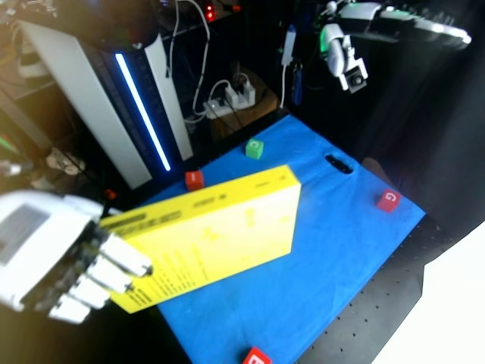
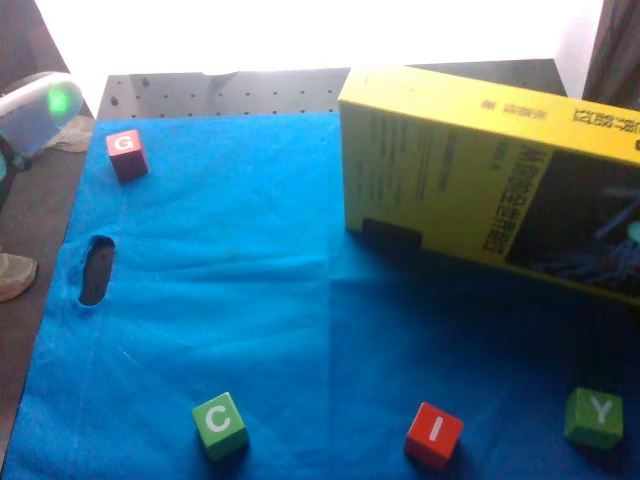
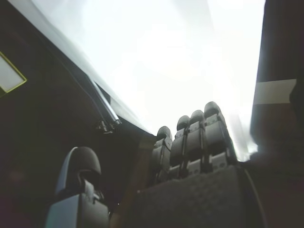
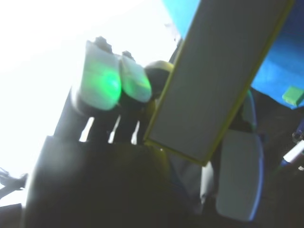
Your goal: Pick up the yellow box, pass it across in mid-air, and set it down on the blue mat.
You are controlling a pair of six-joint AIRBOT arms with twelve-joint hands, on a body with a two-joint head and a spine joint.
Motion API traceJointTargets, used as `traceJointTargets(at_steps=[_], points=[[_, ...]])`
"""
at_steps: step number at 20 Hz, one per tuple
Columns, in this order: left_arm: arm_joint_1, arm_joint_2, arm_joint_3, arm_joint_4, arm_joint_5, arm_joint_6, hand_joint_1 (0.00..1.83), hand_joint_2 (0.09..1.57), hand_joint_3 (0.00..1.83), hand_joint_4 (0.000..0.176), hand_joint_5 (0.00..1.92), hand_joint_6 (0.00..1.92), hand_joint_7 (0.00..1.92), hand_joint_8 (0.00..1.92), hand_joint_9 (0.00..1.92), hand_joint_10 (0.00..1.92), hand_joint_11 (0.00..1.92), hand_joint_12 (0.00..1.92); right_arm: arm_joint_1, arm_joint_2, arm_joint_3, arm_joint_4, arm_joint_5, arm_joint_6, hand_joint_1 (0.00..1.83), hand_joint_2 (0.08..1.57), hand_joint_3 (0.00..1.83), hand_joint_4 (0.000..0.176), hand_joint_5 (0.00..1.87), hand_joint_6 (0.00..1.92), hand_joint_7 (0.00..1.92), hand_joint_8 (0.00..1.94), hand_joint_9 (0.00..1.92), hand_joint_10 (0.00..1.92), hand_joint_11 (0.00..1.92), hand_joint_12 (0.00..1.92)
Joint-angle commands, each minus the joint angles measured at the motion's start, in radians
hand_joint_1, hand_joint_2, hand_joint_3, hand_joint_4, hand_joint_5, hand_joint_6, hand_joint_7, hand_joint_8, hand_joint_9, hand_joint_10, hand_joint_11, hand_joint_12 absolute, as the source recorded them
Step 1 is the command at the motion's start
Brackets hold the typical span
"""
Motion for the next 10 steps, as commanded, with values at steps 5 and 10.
traceJointTargets(at_steps=[5, 10], points=[[-0.004, 0.001, 0.001, 0.005, -0.128, -0.001, 0.26, 1.16, 0.00, 0.111, 0.00, 0.00, 0.00, 0.00, 0.00, 0.00, 0.00, 0.00, 0.004, -0.016, 0.014, -0.001, 0.077, -0.017, 0.50, 1.26, 0.00, 0.022, 0.03, 0.21, 0.24, 0.31, 0.25, 1.03, 0.13, 1.74], [-0.004, -0.009, 0.002, 0.003, -0.117, -0.001, 0.31, 1.21, 0.01, 0.100, 0.00, 0.00, 0.00, 0.00, 0.00, 0.00, 0.00, 0.00, 0.005, -0.016, 0.019, 0.000, 0.098, -0.017, 0.34, 1.29, 0.00, 0.097, 0.00, 0.00, 0.00, 0.00, 0.00, 0.00, 0.00, 0.36]])
